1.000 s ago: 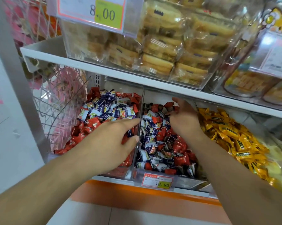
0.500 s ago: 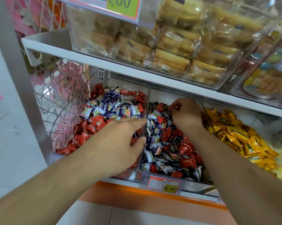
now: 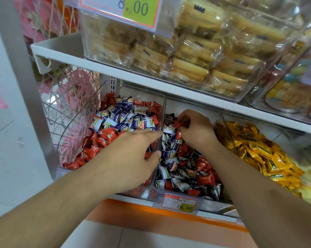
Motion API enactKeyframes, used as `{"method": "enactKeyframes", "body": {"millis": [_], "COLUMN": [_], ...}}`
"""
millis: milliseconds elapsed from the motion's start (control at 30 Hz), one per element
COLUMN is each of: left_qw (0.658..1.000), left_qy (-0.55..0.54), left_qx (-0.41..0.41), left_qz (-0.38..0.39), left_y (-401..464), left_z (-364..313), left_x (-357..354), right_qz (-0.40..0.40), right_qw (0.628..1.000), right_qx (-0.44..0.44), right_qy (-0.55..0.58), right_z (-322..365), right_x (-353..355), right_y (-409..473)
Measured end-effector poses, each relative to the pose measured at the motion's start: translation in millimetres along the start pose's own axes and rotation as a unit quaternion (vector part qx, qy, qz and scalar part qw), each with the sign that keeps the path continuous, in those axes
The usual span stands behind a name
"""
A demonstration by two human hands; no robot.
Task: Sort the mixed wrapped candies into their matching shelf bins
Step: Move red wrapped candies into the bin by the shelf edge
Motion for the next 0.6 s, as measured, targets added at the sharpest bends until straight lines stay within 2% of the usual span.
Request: {"method": "enactKeyframes", "body": {"millis": [200,400,467,600], "left_qw": [1.000,1.000,1.000,1.000], "left_qy": [0.003,0.000,-0.003,-0.001], "left_qx": [-0.001,0.003,0.004,0.008], "left_qz": [0.009,0.002,0.003,0.002], "left_y": [-1,-2,-1,0], "left_z": [-1,0,0,1], "left_x": [1,2,2,2], "right_qz": [-0.005,-0.023,-0.005,0.062], "right_qw": [1.000,0.997,0.997,0.998], "right_qx": [-0.010,-0.047,-0.048,-0.030], "right_qy": [-0.017,0.057,0.060,-0.008], "right_z": [-5,-1,3,4], "right_x": [12,22,18,4], "right_y": [-13,-12,-9,-7]}}
Point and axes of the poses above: each hand's wrist, its own y-axis towards the middle knuckle, its own x-axis out of the back of the hand, z = x × y, the point moved 8 cm from there along y, towards the middle knuckle, and after that the axes turned 2 degrees about y, right-handed, at the moved point
